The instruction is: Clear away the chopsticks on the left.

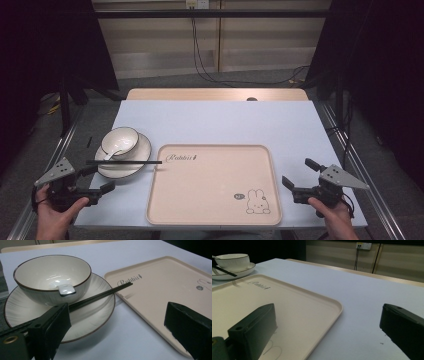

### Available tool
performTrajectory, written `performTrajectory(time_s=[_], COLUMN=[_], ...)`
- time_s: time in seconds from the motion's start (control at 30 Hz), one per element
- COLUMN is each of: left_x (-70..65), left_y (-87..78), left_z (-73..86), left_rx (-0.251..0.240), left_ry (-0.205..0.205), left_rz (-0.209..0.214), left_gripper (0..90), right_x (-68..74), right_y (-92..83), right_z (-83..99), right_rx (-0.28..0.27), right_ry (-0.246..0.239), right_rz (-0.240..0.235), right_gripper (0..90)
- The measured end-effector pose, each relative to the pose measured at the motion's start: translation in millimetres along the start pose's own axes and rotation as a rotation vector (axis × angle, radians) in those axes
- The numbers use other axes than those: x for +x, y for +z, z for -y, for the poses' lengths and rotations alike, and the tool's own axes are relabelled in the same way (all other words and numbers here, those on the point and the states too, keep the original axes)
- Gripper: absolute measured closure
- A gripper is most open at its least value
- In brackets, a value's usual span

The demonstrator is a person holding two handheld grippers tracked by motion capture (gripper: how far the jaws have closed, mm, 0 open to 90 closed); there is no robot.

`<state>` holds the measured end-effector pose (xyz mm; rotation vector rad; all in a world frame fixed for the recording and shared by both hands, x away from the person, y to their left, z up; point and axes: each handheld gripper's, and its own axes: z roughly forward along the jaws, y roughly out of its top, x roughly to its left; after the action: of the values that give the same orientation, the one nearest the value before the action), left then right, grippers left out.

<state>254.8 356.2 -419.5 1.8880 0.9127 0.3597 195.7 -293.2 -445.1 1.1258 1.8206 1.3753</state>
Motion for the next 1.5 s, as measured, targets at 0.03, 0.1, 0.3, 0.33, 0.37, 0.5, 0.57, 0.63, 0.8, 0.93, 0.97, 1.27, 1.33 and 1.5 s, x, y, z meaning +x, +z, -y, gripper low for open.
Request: performTrajectory(time_s=[0.03,0.1,0.3,0.33,0.37,0.5,0.57,0.63,0.8,0.93,0.97,1.27,1.33,1.5], left_x=[3.3,10.4,25.4,29.3,31.7,43.1,47.4,50.3,56.7,62.2,62.9,67.1,66.9,65.1], left_y=[0.5,2.2,8.1,9.9,11.6,20.1,22.5,25.9,34.0,36.8,38.5,47.3,47.3,49.7], left_z=[-0.2,-1.5,-1.6,-1.4,-1.9,-3.2,-4.0,-4.7,-5.3,-6.3,-5.5,-5.2,-5.5,-7.2], left_rx=[0.005,0.038,0.103,0.109,0.127,0.158,0.162,0.174,0.191,0.203,0.204,0.236,0.243,0.246], left_ry=[0.004,0.000,0.075,0.081,0.085,0.082,0.114,0.142,0.177,0.206,0.201,0.237,0.249,0.259], left_rz=[0.007,0.004,0.010,0.017,0.020,0.039,0.063,0.048,0.036,0.022,0.022,0.011,0.004,0.036], left_gripper=[7.5,7.9,17.2,17.2,17.2,15.2,14.4,21.2,34.9,47.5,49.9,58.0,61.5,65.6], right_x=[-0.2,-0.1,0.1,0.0,0.0,-0.2,-0.1,-0.1,0.0,0.0,0.1,0.0,-0.1,0.0], right_y=[0.1,0.1,-0.2,0.0,0.0,0.2,0.0,-0.1,-0.2,-0.2,-0.1,0.0,0.0,0.1], right_z=[0.0,0.0,0.1,0.1,0.0,0.0,-0.1,-0.3,-0.2,-0.2,-0.2,-0.2,-0.1,-0.1], right_rx=[0.002,0.001,0.001,-0.001,0.002,0.002,0.002,-0.003,-0.002,-0.001,0.001,0.001,0.001,0.001], right_ry=[-0.001,-0.001,-0.005,-0.008,-0.006,-0.008,-0.003,-0.007,-0.015,-0.015,-0.014,-0.014,-0.014,-0.007], right_rz=[-0.001,0.000,0.000,0.001,-0.006,-0.006,-0.008,0.005,-0.002,-0.004,-0.006,-0.008,-0.008,-0.005], right_gripper=[0.5,0.5,0.8,0.9,0.9,1.0,1.4,1.7,1.7,1.7,1.8,1.9,1.9,1.9])
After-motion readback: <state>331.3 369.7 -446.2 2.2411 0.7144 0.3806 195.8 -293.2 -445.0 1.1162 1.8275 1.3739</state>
